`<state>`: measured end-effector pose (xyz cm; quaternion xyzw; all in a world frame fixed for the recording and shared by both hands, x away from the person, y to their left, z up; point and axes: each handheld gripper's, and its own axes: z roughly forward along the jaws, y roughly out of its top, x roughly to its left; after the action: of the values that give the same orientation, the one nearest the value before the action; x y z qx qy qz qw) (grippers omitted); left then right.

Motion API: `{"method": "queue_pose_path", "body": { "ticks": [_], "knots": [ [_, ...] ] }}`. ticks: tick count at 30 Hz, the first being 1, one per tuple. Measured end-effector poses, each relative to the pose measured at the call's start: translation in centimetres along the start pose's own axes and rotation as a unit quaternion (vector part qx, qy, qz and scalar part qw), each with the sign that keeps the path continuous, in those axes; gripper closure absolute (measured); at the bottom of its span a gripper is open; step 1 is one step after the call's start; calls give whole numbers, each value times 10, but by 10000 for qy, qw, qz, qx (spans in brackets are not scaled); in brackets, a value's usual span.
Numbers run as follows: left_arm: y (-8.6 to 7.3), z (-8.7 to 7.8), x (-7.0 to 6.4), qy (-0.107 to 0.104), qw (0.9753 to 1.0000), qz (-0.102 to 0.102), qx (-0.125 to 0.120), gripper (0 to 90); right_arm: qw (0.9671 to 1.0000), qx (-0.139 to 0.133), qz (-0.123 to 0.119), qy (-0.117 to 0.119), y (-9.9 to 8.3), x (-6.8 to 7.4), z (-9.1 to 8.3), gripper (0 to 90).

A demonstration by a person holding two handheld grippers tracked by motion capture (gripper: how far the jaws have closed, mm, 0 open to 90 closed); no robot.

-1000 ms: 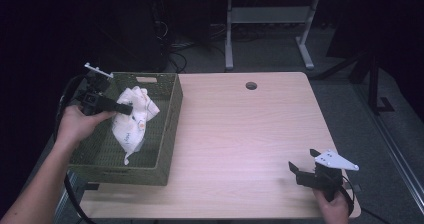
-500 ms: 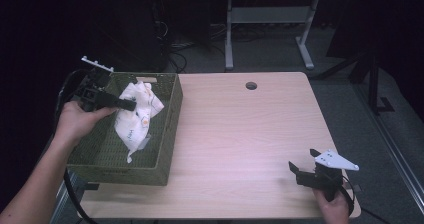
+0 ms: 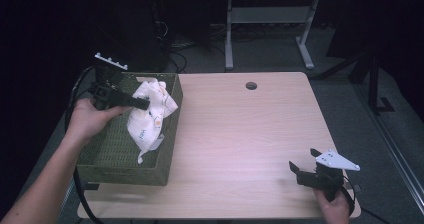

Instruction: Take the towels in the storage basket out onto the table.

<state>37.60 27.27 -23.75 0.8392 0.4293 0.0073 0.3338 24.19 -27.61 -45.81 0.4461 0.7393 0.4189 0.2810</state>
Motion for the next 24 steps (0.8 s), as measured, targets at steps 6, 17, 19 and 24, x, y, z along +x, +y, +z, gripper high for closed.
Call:
{"method": "queue_pose_path", "body": {
  "ticks": [6,17,19,24],
  "knots": [
    [7,6,-10,-21,9999,77,64,724,10000,4,6,13,0,1,0,130],
    [14,22,-22,-190,9996,172,117,724,10000,8,15,20,0,1,0,130],
    [16,26,-25,-211,9995,211,142,724,10000,-3,19,27,0,0,0,130],
    [20,35,-34,-255,9990,308,187,722,10000,-6,17,40,0,0,0,130]
  ]
}}
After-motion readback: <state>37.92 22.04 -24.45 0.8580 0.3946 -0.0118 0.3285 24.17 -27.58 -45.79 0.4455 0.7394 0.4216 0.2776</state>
